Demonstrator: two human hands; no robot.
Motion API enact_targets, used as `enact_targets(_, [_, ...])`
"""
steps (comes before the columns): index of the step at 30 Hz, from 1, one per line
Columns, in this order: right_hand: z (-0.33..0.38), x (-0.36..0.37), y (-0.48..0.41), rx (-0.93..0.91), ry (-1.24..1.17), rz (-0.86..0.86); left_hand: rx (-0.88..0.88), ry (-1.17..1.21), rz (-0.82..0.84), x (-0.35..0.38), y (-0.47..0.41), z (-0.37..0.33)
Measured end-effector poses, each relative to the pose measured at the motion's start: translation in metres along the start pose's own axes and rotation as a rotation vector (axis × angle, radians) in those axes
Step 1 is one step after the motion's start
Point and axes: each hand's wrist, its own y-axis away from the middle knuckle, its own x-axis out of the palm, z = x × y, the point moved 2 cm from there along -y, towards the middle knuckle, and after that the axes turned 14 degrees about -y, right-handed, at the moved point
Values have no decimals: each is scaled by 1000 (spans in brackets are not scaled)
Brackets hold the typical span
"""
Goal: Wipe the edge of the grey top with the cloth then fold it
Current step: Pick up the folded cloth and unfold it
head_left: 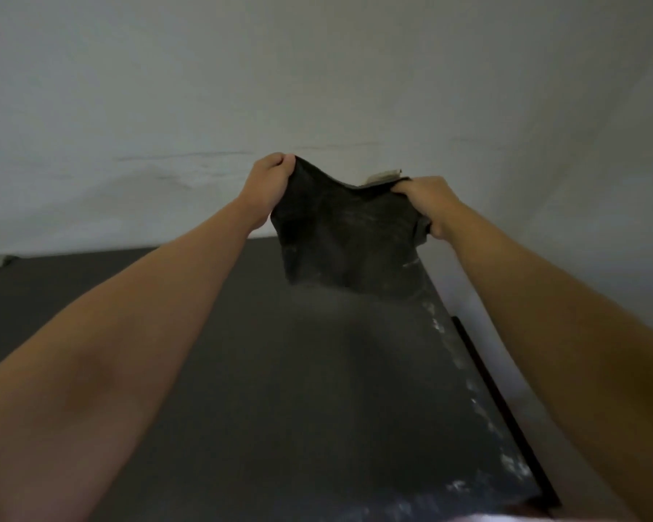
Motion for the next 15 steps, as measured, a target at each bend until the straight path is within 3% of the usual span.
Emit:
enact_targets(9, [6, -109, 66, 121, 405, 107, -75, 95, 172, 103, 81, -9])
enact_targets(12, [-30, -121, 91, 206, 445, 239, -170, 155, 182, 129, 114, 15])
enact_targets(15, [-83, -119, 115, 332, 452, 480, -279, 123, 189, 142, 145, 52])
